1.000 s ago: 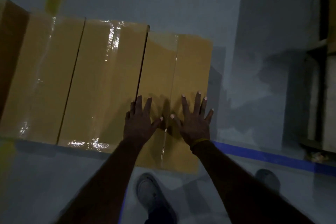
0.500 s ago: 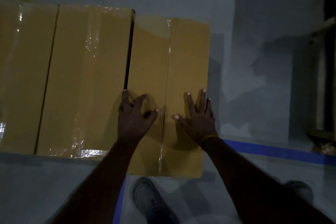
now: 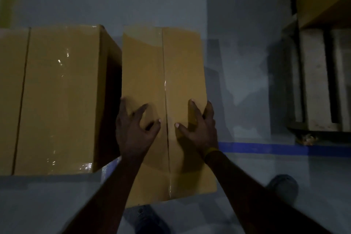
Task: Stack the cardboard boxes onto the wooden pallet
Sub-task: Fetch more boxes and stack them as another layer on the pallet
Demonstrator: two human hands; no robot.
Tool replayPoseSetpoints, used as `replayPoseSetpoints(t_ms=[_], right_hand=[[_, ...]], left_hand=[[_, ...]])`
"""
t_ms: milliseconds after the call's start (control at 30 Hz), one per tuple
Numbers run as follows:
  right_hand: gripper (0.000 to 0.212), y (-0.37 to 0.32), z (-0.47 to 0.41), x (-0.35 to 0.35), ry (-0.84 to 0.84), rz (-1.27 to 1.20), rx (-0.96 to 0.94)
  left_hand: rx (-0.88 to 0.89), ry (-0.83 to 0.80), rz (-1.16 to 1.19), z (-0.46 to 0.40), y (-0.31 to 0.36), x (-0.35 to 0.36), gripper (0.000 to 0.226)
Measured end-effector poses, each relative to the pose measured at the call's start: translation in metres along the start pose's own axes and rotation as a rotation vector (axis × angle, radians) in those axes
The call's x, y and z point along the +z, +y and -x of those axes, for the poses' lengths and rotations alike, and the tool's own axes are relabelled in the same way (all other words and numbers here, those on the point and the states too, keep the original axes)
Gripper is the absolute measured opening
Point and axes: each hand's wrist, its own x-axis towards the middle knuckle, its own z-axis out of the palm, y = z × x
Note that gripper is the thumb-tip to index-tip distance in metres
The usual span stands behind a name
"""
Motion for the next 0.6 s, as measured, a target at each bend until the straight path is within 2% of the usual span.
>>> replayPoseSetpoints(t_ms=[267,400,600], right_hand=[[0.095,0.058,0.039,-0.158,0.116,0.123,-0.014],[0.094,0.112,0.046,-0.26,0.188,0.142,-0.011],[0.09,0.204,0.054,-0.388,0.272,0.164,0.058]], left_hand=[[0.144,0.05,-0.011,0.056,0.151,0.015,0.063],[0.1,-0.016,0.063,0.076,0.255,0.045,0.067],[0.184,-0.103,0.116,0.101,0.398,0.103,0.065]])
